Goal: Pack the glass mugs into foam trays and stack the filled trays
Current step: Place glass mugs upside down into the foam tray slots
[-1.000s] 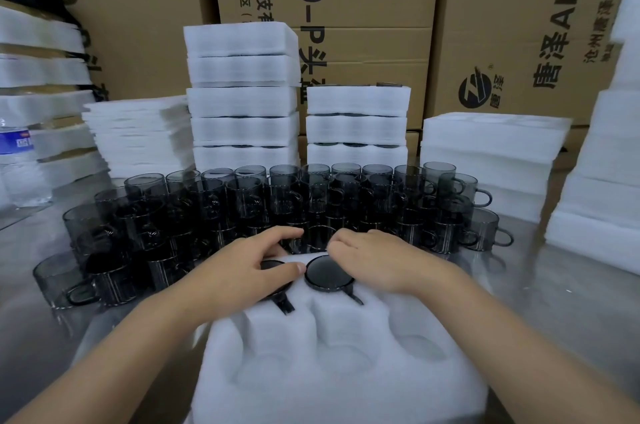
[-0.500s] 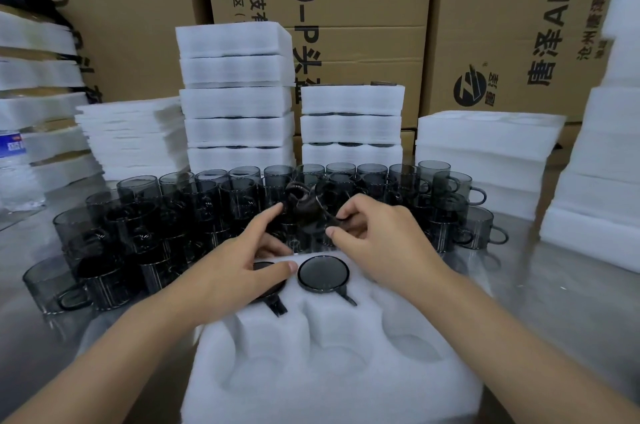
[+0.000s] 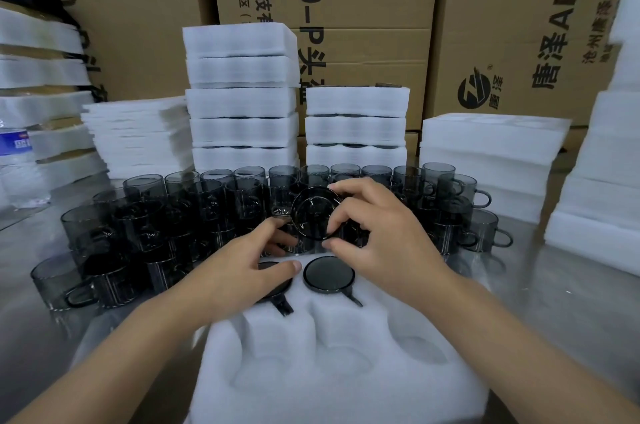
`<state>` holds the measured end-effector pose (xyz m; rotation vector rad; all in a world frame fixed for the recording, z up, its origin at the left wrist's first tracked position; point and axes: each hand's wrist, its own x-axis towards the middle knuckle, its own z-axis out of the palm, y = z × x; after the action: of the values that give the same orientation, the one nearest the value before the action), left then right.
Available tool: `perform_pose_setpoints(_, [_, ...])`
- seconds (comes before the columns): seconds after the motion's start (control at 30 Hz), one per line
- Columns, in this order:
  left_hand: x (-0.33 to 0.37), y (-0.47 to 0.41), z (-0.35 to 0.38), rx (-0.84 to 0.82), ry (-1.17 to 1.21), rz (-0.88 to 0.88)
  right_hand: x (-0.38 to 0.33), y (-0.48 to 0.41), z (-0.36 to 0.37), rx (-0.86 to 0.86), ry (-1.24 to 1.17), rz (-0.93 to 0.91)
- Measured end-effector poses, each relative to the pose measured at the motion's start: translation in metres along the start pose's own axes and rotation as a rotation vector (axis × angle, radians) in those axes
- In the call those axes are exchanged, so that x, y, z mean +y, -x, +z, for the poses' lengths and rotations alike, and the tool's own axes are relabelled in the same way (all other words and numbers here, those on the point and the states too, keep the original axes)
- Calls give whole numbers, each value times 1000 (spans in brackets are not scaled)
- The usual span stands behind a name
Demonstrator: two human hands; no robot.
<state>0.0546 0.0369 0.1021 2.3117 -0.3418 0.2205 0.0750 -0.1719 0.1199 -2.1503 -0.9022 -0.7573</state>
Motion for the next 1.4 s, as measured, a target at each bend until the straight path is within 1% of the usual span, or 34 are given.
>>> perform_pose_setpoints(0.23, [5, 2, 0, -9, -27, -4, -4, -1, -4, -86, 19, 14])
perform_pose_setpoints(0.53, [4, -1, -1, -14, -46, 12, -9, 0, -5, -122, 68, -23])
perform_pose_setpoints(0.6, [2, -1, 0, 2, -20, 34, -8, 1, -5, -108, 100, -25])
perform_pose_setpoints(0.73, [1, 0, 0, 102, -10, 121, -7, 0, -5, -71, 125, -6])
perform_pose_setpoints(0.83, [2, 0, 0, 167, -23, 199, -7, 1, -5, -74, 133, -2])
perform_pose_setpoints(0.93, [4, 1, 0, 214, 0, 226, -8, 2, -5, -95, 107, -9])
perform_pose_setpoints(1.07, [5, 3, 0, 234, 29, 253, -9, 3, -6, -95, 84, -29])
perform_pose_setpoints(1.27, [4, 4, -2, 207, -16, 270, -6, 1, -6, -50, 48, -30])
perform_pose_setpoints(1.33, [6, 4, -2, 200, -45, 278, -5, 0, -5, -16, 37, -24])
perform_pose_setpoints(1.4, [8, 5, -2, 192, -68, 285, -4, 0, -5, 29, -24, -1])
